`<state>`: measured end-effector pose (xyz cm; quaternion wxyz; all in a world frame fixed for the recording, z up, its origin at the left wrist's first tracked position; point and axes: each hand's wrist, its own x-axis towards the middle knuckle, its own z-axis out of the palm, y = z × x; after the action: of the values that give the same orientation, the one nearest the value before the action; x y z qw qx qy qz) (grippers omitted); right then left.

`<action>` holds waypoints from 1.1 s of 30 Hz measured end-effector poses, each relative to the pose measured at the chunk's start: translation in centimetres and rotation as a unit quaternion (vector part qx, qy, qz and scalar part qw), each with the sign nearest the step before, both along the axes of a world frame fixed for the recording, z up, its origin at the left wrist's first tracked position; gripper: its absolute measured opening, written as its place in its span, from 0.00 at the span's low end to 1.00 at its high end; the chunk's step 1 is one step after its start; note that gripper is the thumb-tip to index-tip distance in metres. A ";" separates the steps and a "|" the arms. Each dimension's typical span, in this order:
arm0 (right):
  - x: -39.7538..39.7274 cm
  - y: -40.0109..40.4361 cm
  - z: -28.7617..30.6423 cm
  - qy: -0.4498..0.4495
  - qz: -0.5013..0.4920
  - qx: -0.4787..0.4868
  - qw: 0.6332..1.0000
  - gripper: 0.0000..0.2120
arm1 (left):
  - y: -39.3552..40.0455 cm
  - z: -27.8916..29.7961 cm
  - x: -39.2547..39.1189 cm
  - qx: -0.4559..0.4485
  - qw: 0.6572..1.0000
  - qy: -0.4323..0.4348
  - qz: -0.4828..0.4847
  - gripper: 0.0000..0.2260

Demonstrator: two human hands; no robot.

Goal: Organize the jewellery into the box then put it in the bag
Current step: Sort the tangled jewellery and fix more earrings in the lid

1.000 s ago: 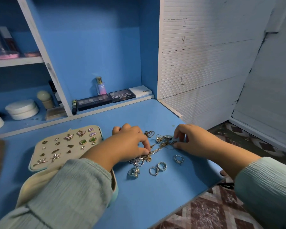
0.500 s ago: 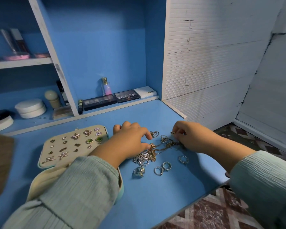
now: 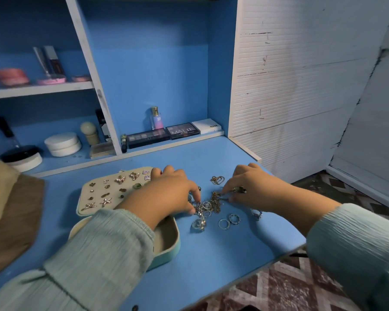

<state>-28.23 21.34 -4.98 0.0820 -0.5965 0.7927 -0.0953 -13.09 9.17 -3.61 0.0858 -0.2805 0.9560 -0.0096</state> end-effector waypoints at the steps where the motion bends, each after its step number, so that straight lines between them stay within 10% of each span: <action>1: 0.3 -0.3 -0.3 0.004 0.005 0.006 1.000 0.11 | 0.1 -0.1 0.1 -0.003 1.000 0.008 -0.002 0.12; 33: 2.8 -0.2 0.6 -0.028 -0.006 -0.026 0.999 0.08 | -0.2 0.5 2.5 0.017 0.997 0.070 0.028 0.07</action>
<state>-25.39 21.12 -4.43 0.0881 -0.5905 0.7912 -0.1326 -10.56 8.96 -3.12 0.0233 -0.3059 0.9513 0.0285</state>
